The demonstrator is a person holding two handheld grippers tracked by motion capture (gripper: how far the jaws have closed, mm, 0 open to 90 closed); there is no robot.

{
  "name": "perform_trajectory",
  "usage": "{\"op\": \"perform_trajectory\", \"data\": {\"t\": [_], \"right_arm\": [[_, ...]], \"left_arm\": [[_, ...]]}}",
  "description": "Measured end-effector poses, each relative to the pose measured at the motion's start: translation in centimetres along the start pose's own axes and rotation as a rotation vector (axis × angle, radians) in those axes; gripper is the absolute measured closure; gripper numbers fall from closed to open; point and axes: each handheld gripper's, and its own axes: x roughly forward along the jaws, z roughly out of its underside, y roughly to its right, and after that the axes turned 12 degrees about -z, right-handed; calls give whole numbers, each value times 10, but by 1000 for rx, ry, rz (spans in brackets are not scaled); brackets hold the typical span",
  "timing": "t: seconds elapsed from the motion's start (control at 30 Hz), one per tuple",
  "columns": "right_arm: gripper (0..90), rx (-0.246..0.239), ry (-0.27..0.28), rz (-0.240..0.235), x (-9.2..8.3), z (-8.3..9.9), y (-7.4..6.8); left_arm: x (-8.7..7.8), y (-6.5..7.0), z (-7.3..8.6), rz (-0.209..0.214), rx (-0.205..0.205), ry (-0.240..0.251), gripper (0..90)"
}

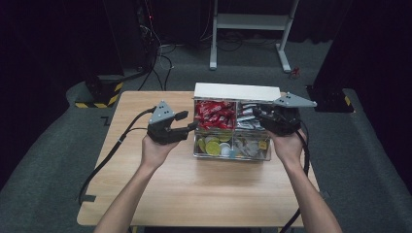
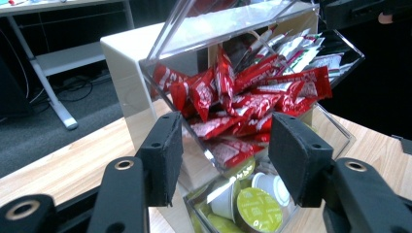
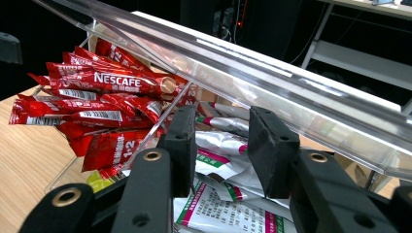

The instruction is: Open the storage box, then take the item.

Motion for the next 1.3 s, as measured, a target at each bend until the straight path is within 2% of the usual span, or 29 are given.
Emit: {"op": "perform_trajectory", "data": {"t": [0.27, 0.73, 1.13, 1.3], "right_arm": [[632, 4, 0, -5, 0, 1, 1], [633, 19, -10, -15, 3, 0, 3], [634, 14, -13, -11, 3, 0, 4], [634, 16, -19, -8, 5, 0, 5]], "left_arm": [[9, 1, -6, 6, -20, -2, 471], [31, 10, -15, 16, -5, -34, 496], [41, 9, -16, 40, -67, -17, 595], [45, 13, -21, 27, -43, -27, 622]]}}
